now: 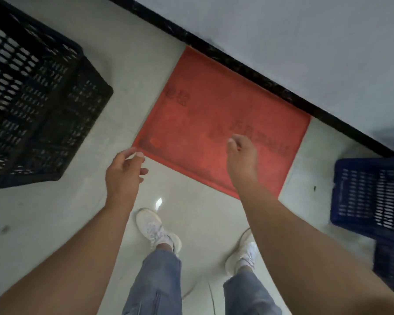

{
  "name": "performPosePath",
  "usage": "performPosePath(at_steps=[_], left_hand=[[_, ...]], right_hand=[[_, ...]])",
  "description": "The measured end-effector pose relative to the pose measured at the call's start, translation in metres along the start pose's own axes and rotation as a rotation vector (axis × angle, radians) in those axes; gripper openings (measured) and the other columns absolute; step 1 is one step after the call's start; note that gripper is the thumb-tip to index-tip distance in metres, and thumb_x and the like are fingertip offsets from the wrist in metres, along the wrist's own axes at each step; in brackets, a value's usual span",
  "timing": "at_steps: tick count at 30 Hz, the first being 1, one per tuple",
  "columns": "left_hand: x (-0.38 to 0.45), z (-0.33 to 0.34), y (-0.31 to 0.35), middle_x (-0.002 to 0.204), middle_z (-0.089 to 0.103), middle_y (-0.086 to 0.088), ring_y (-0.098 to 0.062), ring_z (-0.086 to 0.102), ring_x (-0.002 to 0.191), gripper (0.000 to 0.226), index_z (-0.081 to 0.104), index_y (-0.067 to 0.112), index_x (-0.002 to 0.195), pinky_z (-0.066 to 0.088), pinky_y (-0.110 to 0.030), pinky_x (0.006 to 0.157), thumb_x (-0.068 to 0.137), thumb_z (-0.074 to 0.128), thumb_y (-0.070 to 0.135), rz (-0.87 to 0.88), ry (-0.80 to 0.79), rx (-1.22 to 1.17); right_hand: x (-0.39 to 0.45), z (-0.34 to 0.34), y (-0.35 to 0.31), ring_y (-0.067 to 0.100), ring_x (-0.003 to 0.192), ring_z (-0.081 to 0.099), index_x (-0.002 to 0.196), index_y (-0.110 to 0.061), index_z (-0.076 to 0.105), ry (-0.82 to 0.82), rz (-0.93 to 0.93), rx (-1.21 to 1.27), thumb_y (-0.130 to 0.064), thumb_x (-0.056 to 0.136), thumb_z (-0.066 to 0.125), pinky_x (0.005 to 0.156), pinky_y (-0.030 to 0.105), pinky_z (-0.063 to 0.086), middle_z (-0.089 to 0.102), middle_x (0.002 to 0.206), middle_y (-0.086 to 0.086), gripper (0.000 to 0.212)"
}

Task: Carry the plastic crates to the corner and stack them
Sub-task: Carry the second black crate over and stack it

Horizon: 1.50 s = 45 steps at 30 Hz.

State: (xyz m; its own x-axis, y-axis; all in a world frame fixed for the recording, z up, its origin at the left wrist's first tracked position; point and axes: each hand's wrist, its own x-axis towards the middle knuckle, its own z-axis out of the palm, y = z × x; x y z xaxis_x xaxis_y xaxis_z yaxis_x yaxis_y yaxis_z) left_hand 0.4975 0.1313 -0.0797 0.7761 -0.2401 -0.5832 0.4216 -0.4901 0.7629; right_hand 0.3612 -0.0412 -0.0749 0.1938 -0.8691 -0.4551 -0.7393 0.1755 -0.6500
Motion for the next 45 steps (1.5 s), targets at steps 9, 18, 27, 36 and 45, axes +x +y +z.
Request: performPosePath(at_steps=[9, 18, 27, 36, 45], left_hand=[[-0.108, 0.171, -0.007, 0.085, 0.064, 0.006, -0.003, 0.063, 0.059, 0.02, 0.058, 0.023, 0.112, 0.048, -0.014, 0.051, 0.093, 0.055, 0.021, 0.125, -0.234, 0.096], [-0.223, 0.298, -0.005, 0.114, 0.066, 0.0, -0.016, 0.063, 0.104, 0.037, 0.054, 0.023, 0.131, 0.049, -0.031, 0.094, 0.094, 0.054, 0.026, 0.161, -0.457, 0.188], [-0.294, 0.348, -0.051, 0.128, 0.058, -0.005, -0.019, 0.06, 0.106, 0.032, 0.051, 0.03, 0.128, 0.048, -0.035, 0.09, 0.099, 0.041, 0.037, 0.123, -0.701, 0.311], [-0.351, 0.389, -0.114, 0.119, 0.059, -0.006, -0.01, 0.063, 0.079, 0.038, 0.046, 0.023, 0.136, 0.051, -0.024, 0.068, 0.101, 0.039, 0.033, 0.106, -0.885, 0.447], [-0.432, 0.437, -0.192, 0.121, 0.06, -0.01, -0.023, 0.063, 0.093, 0.036, 0.051, 0.021, 0.132, 0.047, -0.041, 0.085, 0.099, 0.043, 0.033, 0.087, -0.939, 0.532]], right_hand=[[0.008, -0.192, 0.123, 0.016, 0.112, 0.056, 0.122, -0.014, 0.06, 0.244, 0.176, 0.147, -0.026, 0.094, 0.046, 0.097, 0.025, 0.039, 0.061, 0.122, 0.003, 0.034], [-0.025, -0.319, 0.232, 0.018, 0.099, 0.06, 0.111, -0.019, 0.063, 0.42, 0.311, 0.273, -0.031, 0.094, 0.041, 0.093, 0.044, 0.049, 0.062, 0.113, 0.005, 0.03], [-0.092, -0.384, 0.31, 0.022, 0.098, 0.06, 0.087, -0.026, 0.066, 0.649, 0.495, 0.375, -0.044, 0.097, 0.033, 0.088, 0.036, 0.045, 0.063, 0.106, 0.006, 0.039], [-0.19, -0.474, 0.416, 0.013, 0.095, 0.054, 0.113, -0.013, 0.065, 0.877, 0.623, 0.195, -0.037, 0.093, 0.044, 0.081, 0.028, 0.039, 0.064, 0.112, 0.003, 0.037], [-0.24, -0.53, 0.539, 0.024, 0.112, 0.054, 0.136, -0.026, 0.048, 0.851, 0.858, 0.102, -0.043, 0.089, 0.048, 0.09, 0.04, 0.044, 0.056, 0.127, 0.006, 0.05]])
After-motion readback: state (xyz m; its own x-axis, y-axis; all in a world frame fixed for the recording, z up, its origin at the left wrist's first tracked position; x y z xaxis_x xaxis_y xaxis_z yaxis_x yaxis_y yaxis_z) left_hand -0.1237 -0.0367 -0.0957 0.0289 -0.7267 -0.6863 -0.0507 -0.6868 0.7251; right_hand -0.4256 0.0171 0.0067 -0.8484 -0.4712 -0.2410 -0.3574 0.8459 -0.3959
